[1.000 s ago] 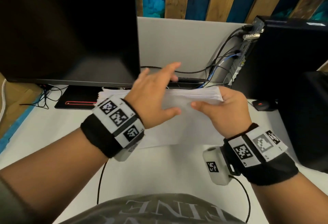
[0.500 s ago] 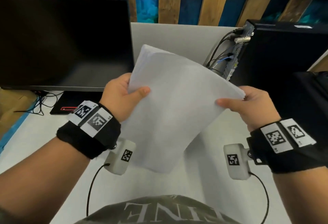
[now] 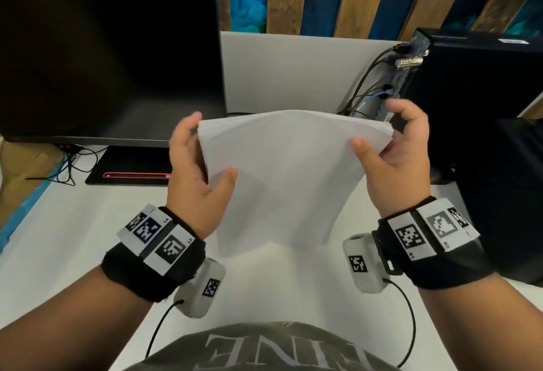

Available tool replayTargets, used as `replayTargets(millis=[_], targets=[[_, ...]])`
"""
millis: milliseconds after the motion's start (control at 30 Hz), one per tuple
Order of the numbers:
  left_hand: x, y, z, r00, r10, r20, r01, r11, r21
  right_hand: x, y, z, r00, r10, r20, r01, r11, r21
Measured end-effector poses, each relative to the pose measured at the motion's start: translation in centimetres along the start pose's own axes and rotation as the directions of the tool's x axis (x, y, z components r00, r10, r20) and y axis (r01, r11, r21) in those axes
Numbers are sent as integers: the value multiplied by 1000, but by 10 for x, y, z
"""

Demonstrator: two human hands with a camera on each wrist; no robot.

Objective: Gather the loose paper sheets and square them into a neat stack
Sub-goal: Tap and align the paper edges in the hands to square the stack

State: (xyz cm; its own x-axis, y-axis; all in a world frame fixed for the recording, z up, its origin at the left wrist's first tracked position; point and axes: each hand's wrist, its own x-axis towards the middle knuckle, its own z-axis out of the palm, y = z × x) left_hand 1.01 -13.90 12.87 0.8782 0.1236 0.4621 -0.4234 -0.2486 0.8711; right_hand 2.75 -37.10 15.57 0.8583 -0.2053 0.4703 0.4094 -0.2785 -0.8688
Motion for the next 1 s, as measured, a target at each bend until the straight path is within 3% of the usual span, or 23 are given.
replayTargets(millis=[100, 167, 300, 433, 533, 633, 767, 833, 900, 1000], targets=[[8, 6, -3, 986, 162, 24, -164, 982, 93, 4, 4, 0, 986, -141, 89, 158, 960, -230], [13, 3, -6, 979, 197, 53, -203, 962, 181, 6, 8, 1, 974, -188, 128, 219, 928, -300], [15, 5, -8, 987, 160, 26, -162, 967, 196, 11, 11, -2, 970, -181, 160, 222, 929, -297], [17, 6, -8, 979, 200, 39, -203, 976, 82, 13, 13, -3, 967, -197, 163, 237, 931, -278], [18, 5, -7, 951, 299, 81, -308, 936, 172, 12, 14, -4, 966, -201, 160, 240, 928, -285], [18, 4, -8, 948, 303, 100, -318, 920, 227, 12, 14, -4, 972, -176, 157, 216, 931, -294], [20, 5, -13, 962, 263, 72, -270, 954, 129, 12, 15, -6, 976, -135, 170, 174, 954, -245], [21, 6, -12, 980, 197, 43, -194, 980, -52, 13, 18, -8, 983, -52, 175, 66, 995, -72], [22, 2, -9, 999, 24, 31, -18, 983, -183, 13, 21, -7, 976, 77, 203, -102, 988, 115], [19, -6, 1, 958, -283, 39, 285, 939, -192, 7, 24, 3, 935, 230, 269, -303, 914, 271]])
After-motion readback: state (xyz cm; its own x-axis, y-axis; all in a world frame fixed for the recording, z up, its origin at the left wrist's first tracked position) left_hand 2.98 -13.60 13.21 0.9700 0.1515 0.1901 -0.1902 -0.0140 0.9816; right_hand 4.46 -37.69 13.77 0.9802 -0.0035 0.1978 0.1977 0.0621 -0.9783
